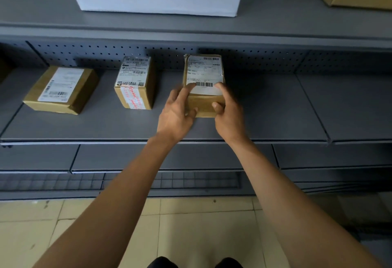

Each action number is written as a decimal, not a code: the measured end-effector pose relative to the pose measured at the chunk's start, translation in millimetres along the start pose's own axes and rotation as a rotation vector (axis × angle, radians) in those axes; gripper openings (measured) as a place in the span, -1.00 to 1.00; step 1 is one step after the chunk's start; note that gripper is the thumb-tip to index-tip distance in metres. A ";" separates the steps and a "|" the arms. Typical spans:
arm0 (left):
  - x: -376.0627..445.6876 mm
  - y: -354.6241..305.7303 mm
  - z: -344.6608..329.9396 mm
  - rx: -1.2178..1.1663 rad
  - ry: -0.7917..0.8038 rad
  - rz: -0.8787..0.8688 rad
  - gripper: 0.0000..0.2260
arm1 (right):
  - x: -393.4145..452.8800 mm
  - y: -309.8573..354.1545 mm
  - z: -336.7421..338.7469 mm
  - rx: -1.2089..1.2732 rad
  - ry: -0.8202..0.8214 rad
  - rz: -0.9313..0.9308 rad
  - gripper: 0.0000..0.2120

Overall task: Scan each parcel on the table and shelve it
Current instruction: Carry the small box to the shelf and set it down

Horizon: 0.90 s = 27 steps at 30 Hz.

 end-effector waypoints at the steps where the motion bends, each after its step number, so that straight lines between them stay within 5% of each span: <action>1: -2.4 -2.1 1.0 0.001 0.010 0.010 -0.41 | -0.7 1.0 2.0 -0.006 0.018 -0.015 -0.49; 8: -49.7 -21.5 48.3 0.085 -0.059 0.026 -0.53 | -45.2 21.7 39.2 0.031 -0.006 -0.067 -0.60; 18: -153.1 -57.2 141.6 0.180 -0.033 0.143 -0.70 | -124.1 142.6 44.5 -0.021 0.206 0.118 -0.61; 27: -238.9 -47.2 296.0 0.285 -0.159 0.308 -0.53 | -165.1 295.9 -16.7 0.056 0.456 0.197 -0.55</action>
Point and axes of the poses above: each hand's wrist, its own x-axis towards the middle knuckle, its own z-axis out of the back of the hand, y = z × x, the point moved 10 cm from there along x, towards the middle knuckle, and after that the axes turned 1 degree about -z, right-handed, at the moved point
